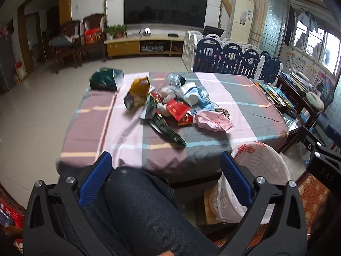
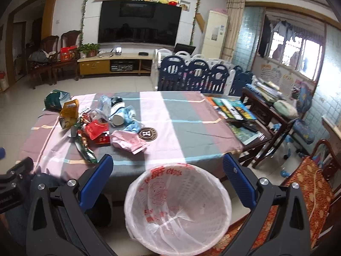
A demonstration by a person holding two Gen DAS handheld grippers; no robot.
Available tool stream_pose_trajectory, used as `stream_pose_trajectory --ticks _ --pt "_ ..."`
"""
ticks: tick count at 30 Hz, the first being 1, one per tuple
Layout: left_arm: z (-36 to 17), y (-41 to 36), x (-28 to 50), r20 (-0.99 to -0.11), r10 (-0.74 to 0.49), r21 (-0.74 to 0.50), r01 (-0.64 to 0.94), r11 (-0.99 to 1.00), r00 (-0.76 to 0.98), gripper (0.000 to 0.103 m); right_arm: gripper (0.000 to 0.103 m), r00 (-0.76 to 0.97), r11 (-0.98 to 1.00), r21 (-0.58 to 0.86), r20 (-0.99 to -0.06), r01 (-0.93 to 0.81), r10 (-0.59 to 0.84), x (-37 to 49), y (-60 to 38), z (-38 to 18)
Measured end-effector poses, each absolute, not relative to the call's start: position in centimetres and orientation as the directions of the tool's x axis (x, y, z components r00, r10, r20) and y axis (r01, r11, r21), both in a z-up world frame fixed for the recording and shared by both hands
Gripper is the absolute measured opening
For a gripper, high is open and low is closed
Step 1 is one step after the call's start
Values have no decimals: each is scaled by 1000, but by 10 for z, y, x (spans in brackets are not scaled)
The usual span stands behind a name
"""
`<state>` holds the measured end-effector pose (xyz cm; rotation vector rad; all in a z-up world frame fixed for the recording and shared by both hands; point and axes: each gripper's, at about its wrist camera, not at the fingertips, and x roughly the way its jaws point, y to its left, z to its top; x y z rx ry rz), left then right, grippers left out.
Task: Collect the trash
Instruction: 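Grasp the green snack bag with the left gripper while the right grasps the pink plastic bag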
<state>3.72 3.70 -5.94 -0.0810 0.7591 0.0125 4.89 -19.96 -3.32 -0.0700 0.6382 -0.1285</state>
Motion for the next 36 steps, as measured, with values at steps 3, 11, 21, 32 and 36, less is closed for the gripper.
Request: stream_pose_trajectory --ticks 3,11,21,32,36 --pt "-74 45 47 -711 -51 -105 -35 994 701 99 100 783 990 -79 -606 119 -143 62 -198 -43" --pt "-113 76 71 -748 -85 -196 -98 976 658 75 100 798 994 0 -597 107 -86 109 -186 -81" --pt "-141 137 125 -765 -48 -304 -294 906 642 85 100 711 997 -79 -701 -3 -54 188 -154 -124" --pt "-186 106 219 -839 -118 -305 -279 910 531 89 98 580 986 -136 -813 -98 -55 274 -154 -196" --pt "-208 80 245 -864 -161 -304 -239 922 477 89 72 519 987 -101 -855 -122 -23 287 -160 -217"
